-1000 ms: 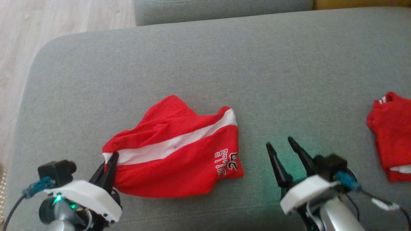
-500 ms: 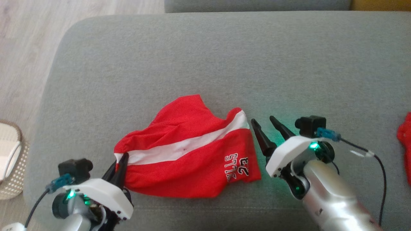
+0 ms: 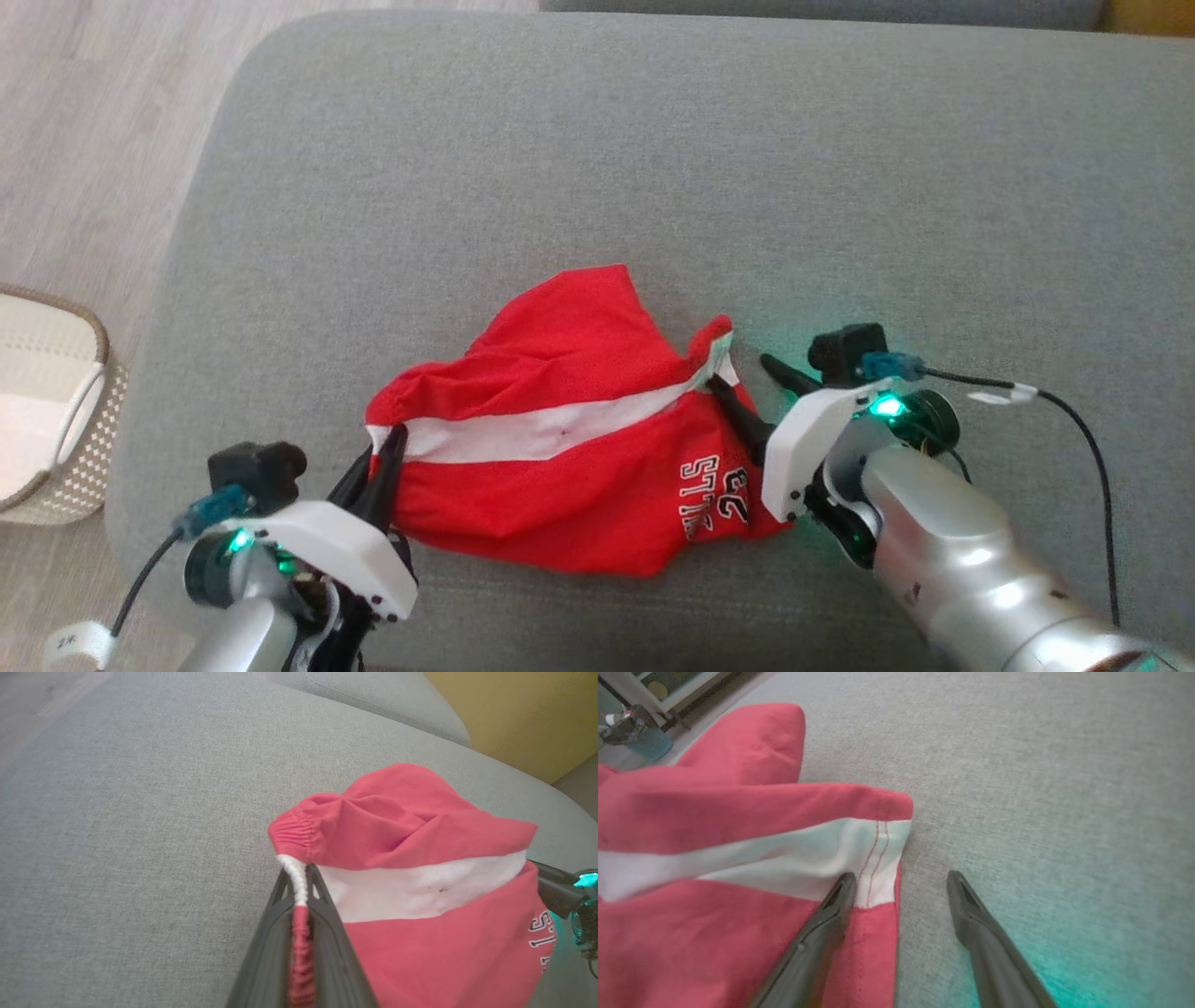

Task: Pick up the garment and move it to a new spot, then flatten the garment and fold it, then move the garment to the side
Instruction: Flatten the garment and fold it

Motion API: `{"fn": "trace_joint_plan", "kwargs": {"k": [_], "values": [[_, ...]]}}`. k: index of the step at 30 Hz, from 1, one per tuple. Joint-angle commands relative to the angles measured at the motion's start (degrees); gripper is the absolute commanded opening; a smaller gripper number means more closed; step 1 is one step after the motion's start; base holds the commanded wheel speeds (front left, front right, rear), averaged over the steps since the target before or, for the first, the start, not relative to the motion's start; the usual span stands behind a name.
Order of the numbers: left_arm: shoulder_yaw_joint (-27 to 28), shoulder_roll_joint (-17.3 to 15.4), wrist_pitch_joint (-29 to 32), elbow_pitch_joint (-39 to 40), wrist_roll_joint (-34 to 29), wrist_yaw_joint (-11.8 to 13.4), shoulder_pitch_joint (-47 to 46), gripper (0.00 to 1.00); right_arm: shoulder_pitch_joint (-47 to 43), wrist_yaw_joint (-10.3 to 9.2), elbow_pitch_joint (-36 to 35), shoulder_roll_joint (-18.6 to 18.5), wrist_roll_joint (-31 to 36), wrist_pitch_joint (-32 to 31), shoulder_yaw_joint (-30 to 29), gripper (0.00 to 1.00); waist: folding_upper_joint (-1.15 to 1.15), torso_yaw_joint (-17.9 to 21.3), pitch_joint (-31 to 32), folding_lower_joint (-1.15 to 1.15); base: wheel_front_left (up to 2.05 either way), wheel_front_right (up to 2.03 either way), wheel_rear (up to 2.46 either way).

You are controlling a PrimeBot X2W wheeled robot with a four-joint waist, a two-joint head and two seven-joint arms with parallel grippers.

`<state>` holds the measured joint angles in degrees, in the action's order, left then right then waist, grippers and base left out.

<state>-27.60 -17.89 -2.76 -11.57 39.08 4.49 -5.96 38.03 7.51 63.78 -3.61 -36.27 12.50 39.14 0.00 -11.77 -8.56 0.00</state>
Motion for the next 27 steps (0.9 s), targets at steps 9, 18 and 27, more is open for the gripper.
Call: {"fn": "trace_joint_plan", "kwargs": {"k": [9,18,27], "values": [[1.51,-0.78,-1.65,0.76,-1.29,-0.09,-3.86,0.00,2.87,-0.02,2.58,0.73,-0.26,-0.06,5.49,0.00,0.00,-0.49,-0.77,0.00,0.00,0.00,0.00],[3.34,-1.35,-4.45,3.59,-0.89,0.20,-4.43,0.00,4.52,-0.02,-2.63,-2.48,0.21,2.47,-6.00,0.00,0.00,3.09,2.78,0.00,0.00,0.00,0.00],[6.26,-3.49,2.13,12.65,5.00,-2.45,-11.18,0.00,0.87,-0.02,-19.41,-9.82,-1.93,1.61,-18.43,0.00,0.00,10.53,7.13,0.00,0.00,0.00,0.00]]}}
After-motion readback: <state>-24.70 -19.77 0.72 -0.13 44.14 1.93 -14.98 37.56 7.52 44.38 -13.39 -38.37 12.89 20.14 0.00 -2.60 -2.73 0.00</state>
